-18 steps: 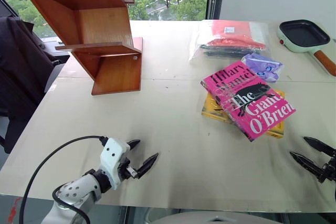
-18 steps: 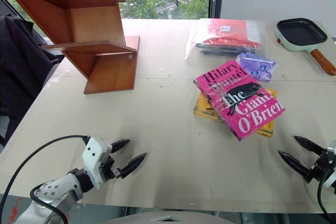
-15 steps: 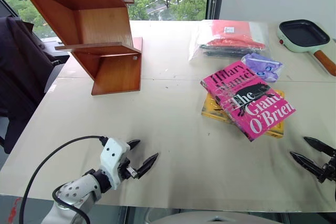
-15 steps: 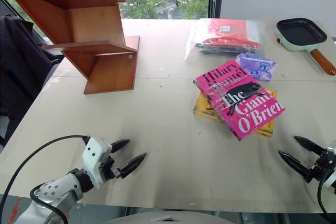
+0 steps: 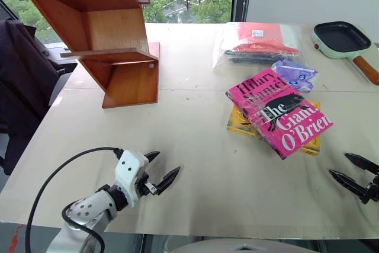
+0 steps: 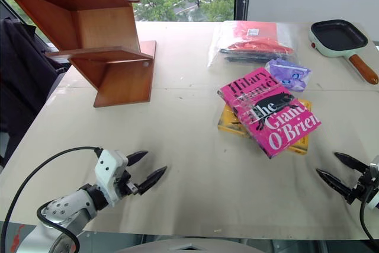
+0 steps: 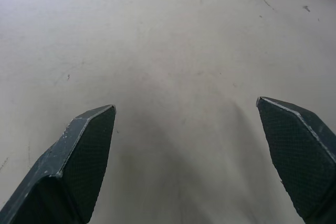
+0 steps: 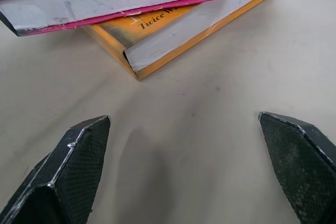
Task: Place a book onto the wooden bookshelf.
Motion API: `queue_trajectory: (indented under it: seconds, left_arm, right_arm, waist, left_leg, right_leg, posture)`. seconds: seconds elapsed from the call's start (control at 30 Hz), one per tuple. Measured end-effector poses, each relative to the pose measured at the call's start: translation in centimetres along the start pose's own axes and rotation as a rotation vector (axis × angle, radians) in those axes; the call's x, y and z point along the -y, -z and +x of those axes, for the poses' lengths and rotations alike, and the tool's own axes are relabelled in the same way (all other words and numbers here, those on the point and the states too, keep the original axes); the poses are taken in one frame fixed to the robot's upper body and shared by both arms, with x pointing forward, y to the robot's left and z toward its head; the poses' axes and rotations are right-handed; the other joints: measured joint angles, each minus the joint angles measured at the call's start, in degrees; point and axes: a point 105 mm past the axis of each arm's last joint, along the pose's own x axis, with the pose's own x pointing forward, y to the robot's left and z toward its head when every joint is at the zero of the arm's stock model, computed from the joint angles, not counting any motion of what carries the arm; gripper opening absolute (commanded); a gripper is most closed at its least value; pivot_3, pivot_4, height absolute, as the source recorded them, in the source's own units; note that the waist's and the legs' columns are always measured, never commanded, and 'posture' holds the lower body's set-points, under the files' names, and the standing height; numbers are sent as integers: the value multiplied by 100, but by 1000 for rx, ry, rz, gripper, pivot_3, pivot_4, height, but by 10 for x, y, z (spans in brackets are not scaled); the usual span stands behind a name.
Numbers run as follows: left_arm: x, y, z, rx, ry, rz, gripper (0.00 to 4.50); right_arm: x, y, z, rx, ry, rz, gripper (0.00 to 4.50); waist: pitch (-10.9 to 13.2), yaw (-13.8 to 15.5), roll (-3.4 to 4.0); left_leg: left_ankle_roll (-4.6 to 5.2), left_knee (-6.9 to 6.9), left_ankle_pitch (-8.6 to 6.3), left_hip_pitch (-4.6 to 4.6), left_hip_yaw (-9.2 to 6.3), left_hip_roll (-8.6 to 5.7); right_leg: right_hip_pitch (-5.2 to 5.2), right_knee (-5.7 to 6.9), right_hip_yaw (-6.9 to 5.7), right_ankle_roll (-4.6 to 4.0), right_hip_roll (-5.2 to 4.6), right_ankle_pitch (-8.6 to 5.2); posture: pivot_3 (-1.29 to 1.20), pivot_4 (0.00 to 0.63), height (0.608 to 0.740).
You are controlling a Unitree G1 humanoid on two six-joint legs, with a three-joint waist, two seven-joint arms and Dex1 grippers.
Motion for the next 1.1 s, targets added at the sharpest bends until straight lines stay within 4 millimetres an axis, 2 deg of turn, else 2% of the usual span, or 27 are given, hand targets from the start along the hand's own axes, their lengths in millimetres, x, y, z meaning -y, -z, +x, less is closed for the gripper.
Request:
queue_trajectory:
  seconds: [0.23, 0.33, 0.43, 0.5, 0.6, 0.7, 0.73, 0.83, 0.9, 1.0, 1.1]
  left_arm:
    - [-1, -1, 1, 1, 6, 10, 4431]
    - [-7, -8, 4, 19, 6, 32, 4431]
    - [-16, -24, 11, 61, 6, 84, 4431]
    - [-23, -42, 14, 102, 17, 125, 4431]
    - [-27, -70, 16, 145, 87, 171, 4431]
    - [-26, -87, 15, 163, 156, 194, 4431]
    - [-24, -107, 14, 183, 211, 240, 4431]
    - [-22, -112, 13, 161, 252, 257, 4431]
    - [-20, -124, 12, 157, 293, 299, 4431]
    - [-15, -130, 10, 150, 338, 316, 4431]
    - [-15, -129, 9, 138, 344, 315, 4431]
  right_arm:
    - [0, 0, 0, -3, 7, -1, 4500]
    - [10, -4, 3, 3, 77, -19, 4500]
    - [29, -12, 7, -6, 172, -42, 4500]
    - [44, -21, 9, 2, 232, -47, 4500]
    - [61, -45, 14, 54, 285, -56, 4500]
    - [73, -62, 21, 90, 309, -56, 4500]
    - [83, -83, 31, 131, 322, -63, 4500]
    - [88, -92, 43, 142, 309, -59, 4500]
    - [88, -104, 62, 141, 262, -79, 4500]
    - [86, -108, 84, 102, 197, -105, 4500]
    - [86, -106, 97, 61, 167, -117, 4500]
  waist:
    - [0, 1, 0]
    - [0, -2, 0]
    - [0, 1, 1]
    - [0, -2, 1]
    - [-1, -31, 2]
    - [0, -65, 1]
    - [0, -71, 1]
    - [8, -76, -10]
    - [8, -94, -7]
    - [8, -97, -7]
    - [9, -88, -8]
  left_leg:
    - [0, 1, -5, 1, 18, 1]
    - [-2, 2, -6, 2, 22, 1]
    - [-3, 7, -6, 1, 23, 2]
    - [-4, 11, -3, 1, 24, 5]
    - [-16, 13, 16, 1, 26, 10]
    - [-19, 12, 17, -2, 31, 14]
    - [-20, 12, 18, -2, 36, 15]
    - [-21, 13, 19, -6, 38, 17]
    - [-21, 13, 19, -5, 45, 18]
    - [-20, 13, 19, -6, 45, 18]
    - [-20, 12, 19, -14, 44, 18]
  right_leg:
    - [-5, 0, 15, 10, 0, 6]
    - [-6, 0, 18, 11, 2, 11]
    - [-7, 1, 18, 10, 7, 21]
    - [-7, 1, 20, 5, 12, 27]
    - [-9, 2, 22, 3, 18, 28]
    - [-14, 1, 27, 3, 22, 28]
    - [-15, 1, 30, 2, 22, 28]
    - [-20, 1, 31, 1, 26, 30]
    - [-24, 1, 39, 0, 27, 30]
    - [-24, 1, 39, 0, 26, 30]
    - [-35, 1, 39, 0, 26, 31]
  posture:
    - [0, 150, 740]
    - [0, 150, 740]
    - [0, 150, 740]
    - [0, 150, 740]
    - [0, 150, 740]
    - [0, 150, 740]
    - [0, 150, 740]
    - [0, 150, 740]
    - [0, 150, 740]
    - [0, 150, 740]
    - [0, 150, 740]
